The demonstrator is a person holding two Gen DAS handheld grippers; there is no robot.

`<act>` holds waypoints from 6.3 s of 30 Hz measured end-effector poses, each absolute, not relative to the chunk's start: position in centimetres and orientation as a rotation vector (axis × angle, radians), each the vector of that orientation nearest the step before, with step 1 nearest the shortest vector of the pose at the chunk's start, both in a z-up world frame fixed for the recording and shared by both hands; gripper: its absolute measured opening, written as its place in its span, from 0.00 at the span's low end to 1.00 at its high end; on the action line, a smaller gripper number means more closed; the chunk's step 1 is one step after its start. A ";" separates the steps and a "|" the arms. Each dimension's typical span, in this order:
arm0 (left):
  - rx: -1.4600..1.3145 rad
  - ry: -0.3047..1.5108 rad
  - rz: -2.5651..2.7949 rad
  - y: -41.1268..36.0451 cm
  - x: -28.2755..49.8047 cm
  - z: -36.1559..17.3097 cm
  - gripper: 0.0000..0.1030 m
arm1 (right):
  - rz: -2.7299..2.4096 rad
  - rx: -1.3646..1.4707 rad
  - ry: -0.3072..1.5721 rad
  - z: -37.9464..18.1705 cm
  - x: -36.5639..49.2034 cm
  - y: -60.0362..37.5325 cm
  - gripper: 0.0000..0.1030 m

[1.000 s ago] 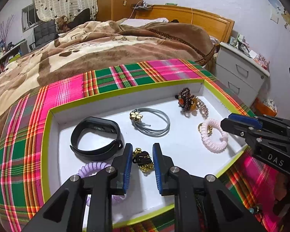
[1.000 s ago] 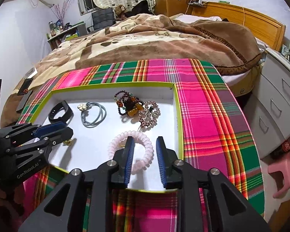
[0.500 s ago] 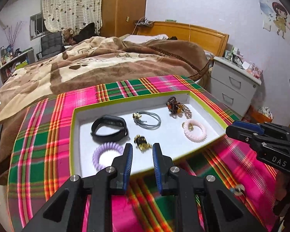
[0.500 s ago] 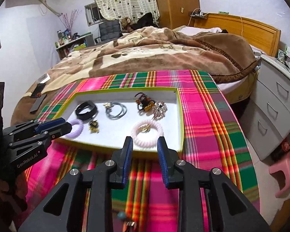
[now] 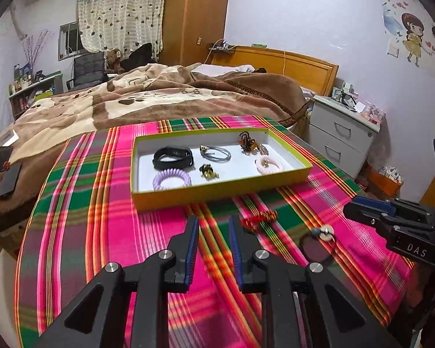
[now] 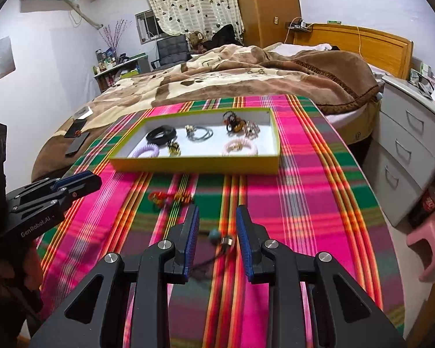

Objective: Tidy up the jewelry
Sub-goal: 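Move the left tool to the red beaded bracelet while the right tool reaches the black cord bracelet, then grasp the red beaded bracelet with the left tool while the right tool grasps the black cord bracelet, then carry the red bracelet with the left tool while the right tool carries the cord bracelet into the box, then open the left tool to drop the red bracelet while the right tool releases the cord bracelet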

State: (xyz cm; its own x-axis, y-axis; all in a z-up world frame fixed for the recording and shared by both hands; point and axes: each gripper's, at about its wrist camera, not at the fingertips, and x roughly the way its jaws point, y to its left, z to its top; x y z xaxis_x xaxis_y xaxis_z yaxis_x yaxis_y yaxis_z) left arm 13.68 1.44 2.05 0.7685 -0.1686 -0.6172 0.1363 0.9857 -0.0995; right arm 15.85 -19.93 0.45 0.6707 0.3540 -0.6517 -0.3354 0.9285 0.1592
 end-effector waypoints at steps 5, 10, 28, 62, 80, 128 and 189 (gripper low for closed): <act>-0.042 0.668 -0.162 1.3 11.3 1.9 0.20 | 0.387 0.042 0.758 -0.3 13.9 -20.6 0.26; -0.057 0.680 -0.168 1.3 9.8 1.5 0.20 | 0.386 0.055 0.771 -0.8 12.8 -21.0 0.26; -0.025 0.681 -0.191 0.3 9.4 1.3 0.20 | 0.381 0.065 0.798 -1.8 13.7 -21.0 0.26; 0.090 0.866 -0.351 -4.3 21.2 -2.6 0.31 | 0.376 -0.005 0.887 -4.0 17.8 -19.5 0.14; 0.146 0.870 -0.348 -5.5 20.3 -2.7 0.21 | 0.381 0.017 0.875 -3.6 17.1 -19.9 0.13; -0.016 0.723 -0.269 -0.2 21.4 3.5 0.20 | 0.396 0.062 0.692 3.7 22.1 -19.8 0.13; 0.061 0.789 -0.297 -2.9 28.6 -0.4 0.21 | 0.378 0.048 0.821 -1.5 29.6 -18.9 0.26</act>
State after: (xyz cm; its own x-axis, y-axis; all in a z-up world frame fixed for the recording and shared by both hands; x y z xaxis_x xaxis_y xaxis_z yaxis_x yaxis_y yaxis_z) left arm 28.58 -2.87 -0.40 0.6652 -0.2403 -0.7070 0.2856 0.9567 -0.0565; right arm 29.62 -18.87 -1.50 0.6186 0.3471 -0.7049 -0.3101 0.9322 0.1869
